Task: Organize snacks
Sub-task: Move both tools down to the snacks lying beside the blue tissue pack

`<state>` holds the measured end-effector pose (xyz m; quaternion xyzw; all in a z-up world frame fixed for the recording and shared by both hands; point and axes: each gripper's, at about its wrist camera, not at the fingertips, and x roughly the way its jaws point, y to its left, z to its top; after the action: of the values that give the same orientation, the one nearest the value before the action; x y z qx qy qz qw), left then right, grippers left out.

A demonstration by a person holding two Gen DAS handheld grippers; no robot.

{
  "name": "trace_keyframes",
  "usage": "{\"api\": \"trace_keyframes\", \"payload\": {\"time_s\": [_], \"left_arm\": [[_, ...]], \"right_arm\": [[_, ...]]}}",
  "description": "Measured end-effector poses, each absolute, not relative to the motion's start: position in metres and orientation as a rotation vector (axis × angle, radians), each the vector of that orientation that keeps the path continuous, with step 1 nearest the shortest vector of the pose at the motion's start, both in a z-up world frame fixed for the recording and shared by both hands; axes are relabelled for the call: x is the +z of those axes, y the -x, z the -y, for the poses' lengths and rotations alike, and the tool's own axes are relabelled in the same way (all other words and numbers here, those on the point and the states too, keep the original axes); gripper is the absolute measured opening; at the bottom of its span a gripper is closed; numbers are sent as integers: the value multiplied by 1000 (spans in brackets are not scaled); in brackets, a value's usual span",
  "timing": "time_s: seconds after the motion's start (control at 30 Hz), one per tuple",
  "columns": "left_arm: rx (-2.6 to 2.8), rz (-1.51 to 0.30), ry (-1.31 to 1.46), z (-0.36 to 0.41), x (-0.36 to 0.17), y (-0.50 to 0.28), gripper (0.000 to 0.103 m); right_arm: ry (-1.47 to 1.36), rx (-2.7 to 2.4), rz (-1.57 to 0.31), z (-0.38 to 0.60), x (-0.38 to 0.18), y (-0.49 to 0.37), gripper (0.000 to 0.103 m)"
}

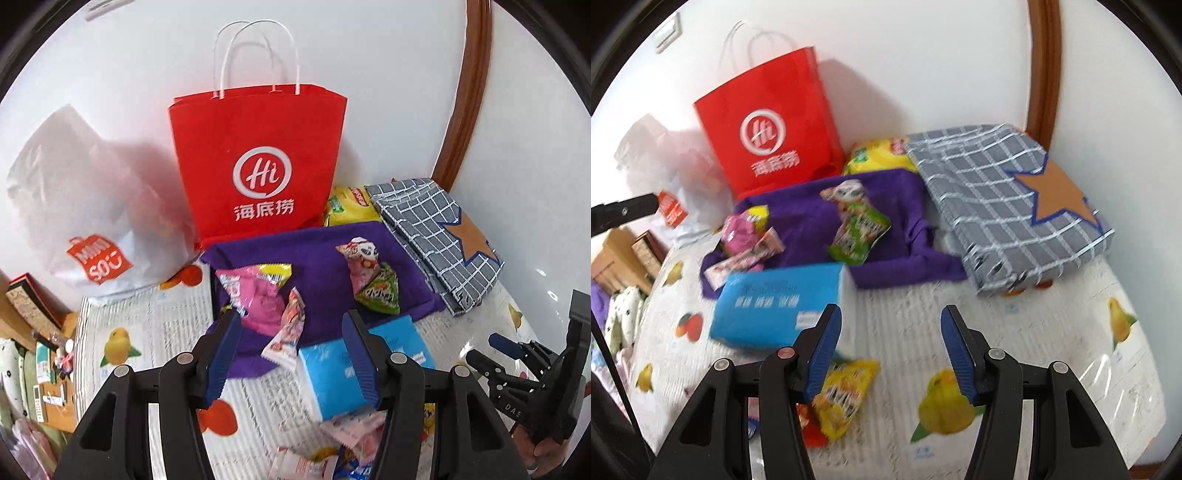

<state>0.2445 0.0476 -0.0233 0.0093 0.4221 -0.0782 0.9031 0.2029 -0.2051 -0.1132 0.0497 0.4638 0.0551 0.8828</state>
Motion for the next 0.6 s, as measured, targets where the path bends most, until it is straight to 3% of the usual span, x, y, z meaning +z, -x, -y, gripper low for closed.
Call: {"api": "trace_keyframes", "payload": {"time_s": [0.23,0.3,0.6], "left_arm": [[-112,-901,8,-72,-43,-222,55],[-94,-922,29,-84,-53,-217,55],[-22,-991,124,-121,-92,-194,55]], "right_arm": [[-91,126,-974,193,-117,-182,57],[-111,136,-981,192,-117,-179,67],[-147,202,-964,181,-121,-169,72]]}}
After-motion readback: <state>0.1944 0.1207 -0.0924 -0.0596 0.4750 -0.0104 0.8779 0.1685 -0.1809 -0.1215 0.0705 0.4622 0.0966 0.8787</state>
